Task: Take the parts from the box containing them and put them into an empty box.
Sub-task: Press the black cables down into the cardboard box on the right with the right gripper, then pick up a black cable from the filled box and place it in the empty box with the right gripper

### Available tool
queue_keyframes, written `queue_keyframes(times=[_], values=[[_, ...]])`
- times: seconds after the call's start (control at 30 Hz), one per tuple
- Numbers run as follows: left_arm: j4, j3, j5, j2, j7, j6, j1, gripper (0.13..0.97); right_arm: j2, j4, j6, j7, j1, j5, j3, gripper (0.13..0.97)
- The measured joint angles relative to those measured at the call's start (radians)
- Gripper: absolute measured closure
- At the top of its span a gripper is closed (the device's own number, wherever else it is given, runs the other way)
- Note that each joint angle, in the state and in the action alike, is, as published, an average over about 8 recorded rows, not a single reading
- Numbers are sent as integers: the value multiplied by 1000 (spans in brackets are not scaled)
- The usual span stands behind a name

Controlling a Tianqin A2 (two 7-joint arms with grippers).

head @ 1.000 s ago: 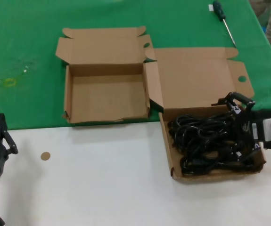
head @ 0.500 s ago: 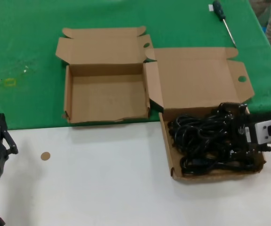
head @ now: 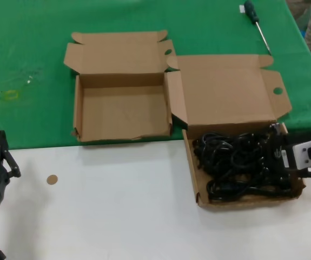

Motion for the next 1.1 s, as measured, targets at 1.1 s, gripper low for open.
queue_keyframes(times=[1.1], values=[[0, 0, 0, 0, 0, 0, 0, 945, -65, 29, -110, 159, 210, -21, -17, 878]])
